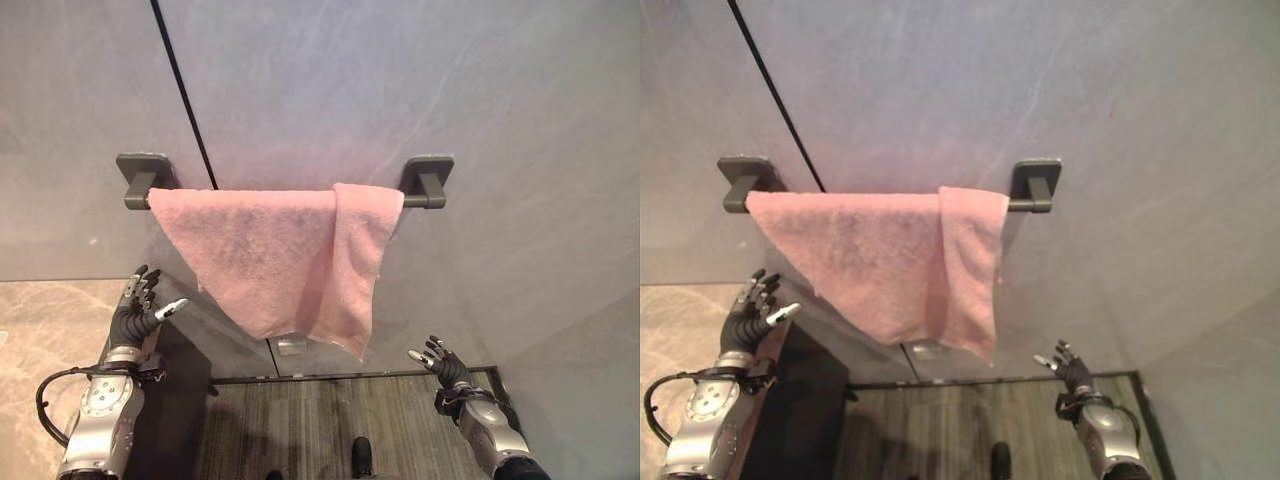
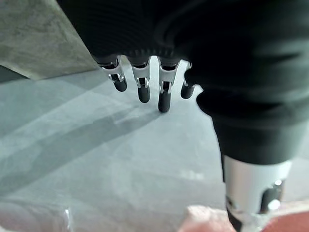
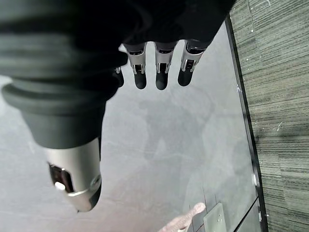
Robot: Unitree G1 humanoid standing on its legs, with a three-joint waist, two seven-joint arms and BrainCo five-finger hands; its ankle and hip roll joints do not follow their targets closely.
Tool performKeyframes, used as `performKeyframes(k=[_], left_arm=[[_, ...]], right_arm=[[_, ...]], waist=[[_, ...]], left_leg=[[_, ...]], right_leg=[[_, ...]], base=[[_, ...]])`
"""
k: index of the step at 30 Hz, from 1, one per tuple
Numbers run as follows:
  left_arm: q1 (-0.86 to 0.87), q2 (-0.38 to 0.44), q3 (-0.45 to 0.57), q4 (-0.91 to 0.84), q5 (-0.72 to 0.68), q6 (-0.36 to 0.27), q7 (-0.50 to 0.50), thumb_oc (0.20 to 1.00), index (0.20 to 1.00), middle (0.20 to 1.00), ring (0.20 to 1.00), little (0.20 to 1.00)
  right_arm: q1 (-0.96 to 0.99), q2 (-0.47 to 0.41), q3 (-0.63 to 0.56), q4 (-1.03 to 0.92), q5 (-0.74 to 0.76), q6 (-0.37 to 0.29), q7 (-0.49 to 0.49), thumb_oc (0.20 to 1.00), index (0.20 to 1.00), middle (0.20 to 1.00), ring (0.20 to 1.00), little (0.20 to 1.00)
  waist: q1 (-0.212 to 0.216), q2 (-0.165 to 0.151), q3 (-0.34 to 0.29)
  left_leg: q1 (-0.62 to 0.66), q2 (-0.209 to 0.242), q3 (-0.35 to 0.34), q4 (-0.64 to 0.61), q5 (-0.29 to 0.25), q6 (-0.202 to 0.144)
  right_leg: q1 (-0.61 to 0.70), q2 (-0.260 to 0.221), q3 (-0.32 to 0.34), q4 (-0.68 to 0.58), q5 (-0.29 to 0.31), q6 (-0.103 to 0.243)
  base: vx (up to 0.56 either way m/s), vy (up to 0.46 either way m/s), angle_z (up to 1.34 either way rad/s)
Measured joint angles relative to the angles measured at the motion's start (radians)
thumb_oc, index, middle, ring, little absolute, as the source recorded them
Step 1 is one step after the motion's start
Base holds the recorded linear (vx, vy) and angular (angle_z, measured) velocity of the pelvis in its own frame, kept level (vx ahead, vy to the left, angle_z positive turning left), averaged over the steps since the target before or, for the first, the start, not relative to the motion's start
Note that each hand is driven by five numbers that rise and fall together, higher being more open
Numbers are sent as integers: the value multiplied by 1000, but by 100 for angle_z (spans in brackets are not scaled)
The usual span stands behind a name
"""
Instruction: Put brush and paste in cup on sink, flatten towel.
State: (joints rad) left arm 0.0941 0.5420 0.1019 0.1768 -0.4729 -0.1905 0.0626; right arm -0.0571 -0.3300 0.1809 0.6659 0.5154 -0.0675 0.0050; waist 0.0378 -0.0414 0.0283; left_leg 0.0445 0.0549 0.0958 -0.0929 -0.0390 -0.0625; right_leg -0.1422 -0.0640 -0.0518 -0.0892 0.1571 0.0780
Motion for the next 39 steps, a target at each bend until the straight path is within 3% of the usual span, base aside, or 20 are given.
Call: performKeyframes(k=[9, 14, 34, 39], left_arm=[[-3, -7, -45, -1, 0, -5, 9, 862, 862, 862, 862, 862], [-2, -7, -52, -1, 2, -5, 9, 868, 868, 868, 868, 868], [-12, -7, -84, -44, 2, -5, 0, 752, 752, 752, 752, 752], [-14, -7, -84, -62, 2, -8, 0, 667, 667, 667, 667, 667]], right_arm=[[15, 2, 2, -23, 0, 0, -1, 1000, 1000, 1000, 1000, 1000], [16, 2, 2, -27, 0, 0, -1, 1000, 1000, 1000, 1000, 1000], [40, 15, 9, -26, -20, 0, 0, 1000, 1000, 1000, 1000, 1000], [45, 18, 20, -26, -20, 0, 0, 1000, 1000, 1000, 1000, 1000]], waist=[[0, -26, 7], [-1, -30, 5], [-32, -51, -5], [-34, -53, -7]], left_leg=[[-16, -5, 14, 0, 0, 0], [-26, -10, 22, 0, 1, 2], [-10, -11, 50, 0, 0, 3], [-9, -12, 52, 0, 0, 3]], right_leg=[[-24, -2, 18, -4, 2, 8], [-37, -4, 26, 0, 14, 4], [-34, -2, 50, 0, 14, 10], [-34, -2, 52, 0, 16, 8]], base=[[26, 11, -4], [17, 3, -4], [13, -1, -3], [0, 0, 0]])
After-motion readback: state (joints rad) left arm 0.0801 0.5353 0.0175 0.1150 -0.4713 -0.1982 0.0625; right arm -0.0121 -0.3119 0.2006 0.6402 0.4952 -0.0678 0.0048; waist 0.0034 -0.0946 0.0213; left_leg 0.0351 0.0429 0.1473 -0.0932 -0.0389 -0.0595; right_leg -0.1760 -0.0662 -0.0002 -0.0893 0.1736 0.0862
